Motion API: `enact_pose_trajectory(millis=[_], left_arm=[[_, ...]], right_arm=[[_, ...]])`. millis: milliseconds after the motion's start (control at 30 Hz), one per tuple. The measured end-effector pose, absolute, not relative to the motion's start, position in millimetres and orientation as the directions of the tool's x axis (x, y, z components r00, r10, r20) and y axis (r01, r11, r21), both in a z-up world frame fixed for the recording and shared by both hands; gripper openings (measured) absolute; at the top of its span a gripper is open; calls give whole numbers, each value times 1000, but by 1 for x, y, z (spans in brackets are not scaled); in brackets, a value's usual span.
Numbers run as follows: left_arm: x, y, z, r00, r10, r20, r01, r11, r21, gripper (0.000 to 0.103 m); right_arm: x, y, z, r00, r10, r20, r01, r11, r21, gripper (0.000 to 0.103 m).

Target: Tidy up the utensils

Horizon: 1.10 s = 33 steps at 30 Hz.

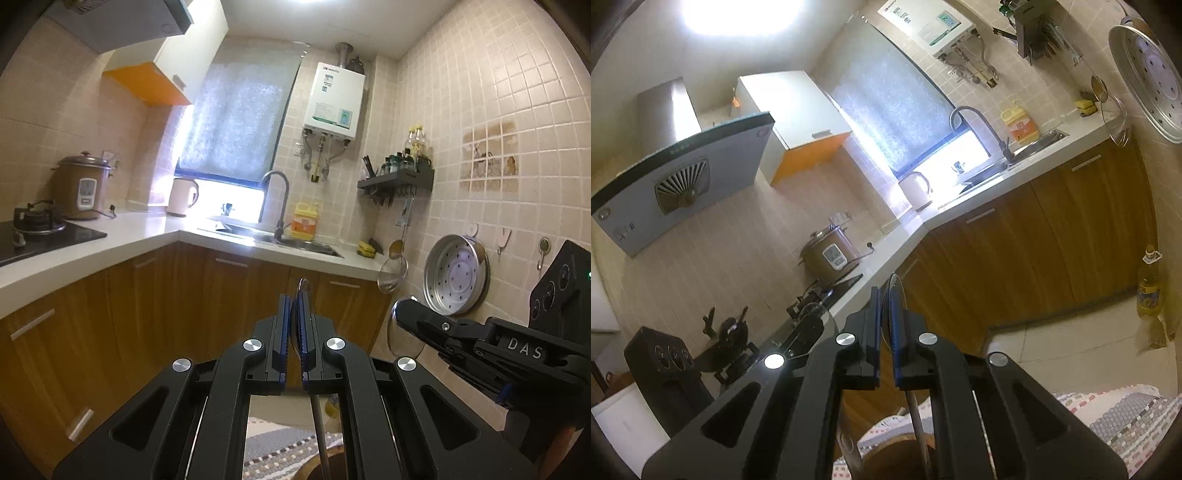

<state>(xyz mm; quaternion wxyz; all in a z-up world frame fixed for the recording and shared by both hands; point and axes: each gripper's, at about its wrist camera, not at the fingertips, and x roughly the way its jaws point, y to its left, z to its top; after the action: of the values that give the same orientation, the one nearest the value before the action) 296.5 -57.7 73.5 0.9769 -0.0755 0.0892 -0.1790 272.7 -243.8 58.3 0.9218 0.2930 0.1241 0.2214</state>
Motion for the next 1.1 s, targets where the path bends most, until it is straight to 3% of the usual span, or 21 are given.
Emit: enact_pose_trajectory(millis=[633, 700, 733, 767, 800, 900, 967, 1100], left_arm=[[240, -38, 62, 867, -443, -226, 411, 894, -178, 6], [233, -33, 64, 859, -457, -233, 419, 887, -194, 20], [229, -29, 66, 854, -463, -237, 420, 883, -210, 42], [226, -25, 68, 855, -464, -232, 417, 881, -223, 53], [222, -22, 70, 857, -462, -228, 414, 881, -228, 53], [209, -12, 77, 855, -464, -232, 413, 880, -235, 53], [201, -5, 82, 859, -459, -228, 406, 881, -242, 53], [184, 8, 92, 866, -445, -227, 387, 885, -259, 53]], right_arm=[[197, -240, 53, 844, 505, -182, -336, 761, 554, 4], [191, -242, 53, 835, 514, -197, -334, 758, 561, 5], [186, -244, 54, 833, 516, -199, -333, 755, 565, 5], [181, -246, 55, 833, 516, -200, -330, 753, 569, 5], [177, -247, 56, 834, 514, -202, -326, 753, 572, 7], [164, -252, 61, 840, 503, -201, -315, 756, 573, 24], [152, -255, 66, 849, 488, -202, -306, 766, 565, 44], [133, -261, 72, 853, 476, -214, -292, 776, 560, 45]])
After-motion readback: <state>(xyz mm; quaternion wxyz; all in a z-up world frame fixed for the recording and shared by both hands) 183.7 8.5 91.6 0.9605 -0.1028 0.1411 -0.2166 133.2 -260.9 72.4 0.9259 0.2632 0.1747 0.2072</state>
